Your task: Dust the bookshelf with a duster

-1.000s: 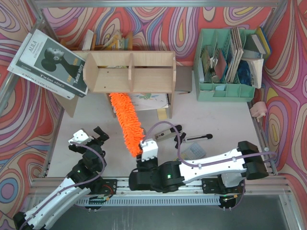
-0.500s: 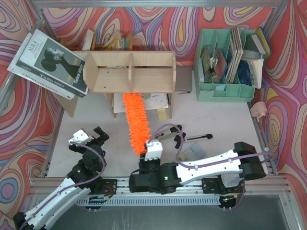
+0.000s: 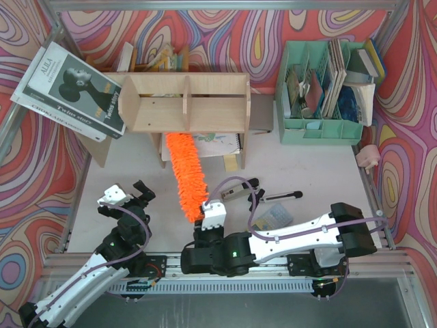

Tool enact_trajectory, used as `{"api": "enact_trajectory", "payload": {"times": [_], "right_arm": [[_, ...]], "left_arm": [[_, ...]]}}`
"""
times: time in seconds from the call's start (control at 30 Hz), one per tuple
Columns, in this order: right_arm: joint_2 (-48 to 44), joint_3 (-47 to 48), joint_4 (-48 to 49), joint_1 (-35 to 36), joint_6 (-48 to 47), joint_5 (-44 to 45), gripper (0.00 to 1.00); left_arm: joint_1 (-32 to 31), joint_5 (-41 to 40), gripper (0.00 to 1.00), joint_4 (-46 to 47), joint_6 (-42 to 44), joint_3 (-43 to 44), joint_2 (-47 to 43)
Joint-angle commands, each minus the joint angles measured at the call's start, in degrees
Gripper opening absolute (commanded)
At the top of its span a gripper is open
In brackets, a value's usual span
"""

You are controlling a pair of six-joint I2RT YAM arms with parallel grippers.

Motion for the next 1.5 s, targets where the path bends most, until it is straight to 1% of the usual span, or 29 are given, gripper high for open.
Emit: {"api": "enact_trajectory", "payload": {"times": [0.0, 0.07, 0.13, 0.17, 0.2, 0.27, 0.3, 0.33, 0.37, 0.4, 0.47, 0.6, 0.73, 0.9, 0.97, 1.03, 1.1, 1.27, 1.33, 1.4, 1.47], "right_arm": [[1.7, 3.3, 10.6, 0.2, -13.9, 1.1, 0.0], [2.2, 4.2, 8.2, 0.2, -12.3, 1.9, 0.0], [1.9, 4.1, 4.9, 0.2, -8.0, 3.0, 0.0], [1.3, 3.7, 3.0, 0.2, -4.1, 3.9, 0.0], [0.9, 3.6, -1.0, 0.2, 0.5, 4.8, 0.0], [0.2, 3.4, -14.4, 0.2, 14.3, 5.7, 0.0], [0.3, 3.4, -19.6, 0.2, 21.3, 5.6, 0.0], [0.4, 3.4, -22.9, 0.2, 25.9, 5.5, 0.0], [0.6, 3.5, -24.8, 0.2, 28.6, 5.3, 0.0], [1.2, 3.9, -25.7, 0.2, 29.6, 5.0, 0.0], [2.3, 5.7, -25.5, 0.2, 27.7, 4.9, 0.0], [5.3, 10.3, -22.5, 0.2, 18.1, 5.5, 0.0], [6.4, 11.6, -14.6, 0.3, 6.5, 5.2, 0.0], [3.1, 6.1, 2.5, 0.6, -9.3, 3.6, 0.0], [1.7, 4.1, 6.2, 0.5, -10.5, 3.6, 0.0], [1.1, 3.8, 3.4, 0.5, -6.6, 4.8, 0.0], [1.2, 4.5, -2.8, 0.6, 1.1, 6.1, 0.0], [2.5, 7.4, -23.1, 0.6, 23.0, 7.6, 0.0], [3.5, 8.4, -30.8, 0.6, 30.3, 7.5, 0.0], [4.8, 9.7, -34.9, 0.6, 34.5, 7.1, 0.0], [6.0, 11.3, -34.2, 0.5, 32.3, 7.2, 0.0]], "left_arm": [[0.3, 0.5, 0.99, -0.3, -0.5, -0.5, 0.0], [0.3, 0.4, 0.98, -0.4, -0.5, -0.5, 0.0], [0.3, 0.5, 0.98, -0.4, -0.6, -0.5, 0.0], [0.4, 0.5, 0.99, -0.4, -0.6, -0.5, -0.1], [0.3, 0.5, 0.99, -0.5, -0.5, -0.5, -0.1], [0.4, 0.4, 0.98, -0.5, -0.6, -0.5, -0.1], [0.4, 0.5, 0.99, -0.5, -0.6, -0.5, -0.1], [0.4, 0.5, 0.99, -0.5, -0.6, -0.5, -0.1], [0.4, 0.4, 0.98, -0.4, -0.7, -0.5, 0.0], [0.4, 0.6, 0.99, -0.4, -0.7, -0.5, 0.0], [0.4, 0.6, 0.99, -0.4, -0.7, -0.5, 0.0], [0.4, 0.6, 0.98, -0.4, -0.7, -0.4, 0.1], [0.4, 0.6, 0.99, -0.5, -0.7, -0.4, 0.1], [0.4, 0.6, 0.99, -0.5, -0.7, -0.4, 0.1], [0.5, 0.6, 0.98, -0.5, -0.8, -0.4, 0.2], [0.5, 0.6, 0.99, -0.4, -0.8, -0.4, 0.2], [0.5, 0.7, 0.99, -0.4, -0.8, -0.4, 0.3], [0.5, 0.8, 0.99, -0.3, -0.8, -0.4, 0.5], [0.5, 0.7, 0.99, -0.3, -0.9, -0.4, 0.5], [0.6, 0.8, 0.98, -0.3, -0.9, -0.4, 0.5], [0.6, 0.8, 0.99, -0.3, -0.9, -0.5, 0.5]]}}
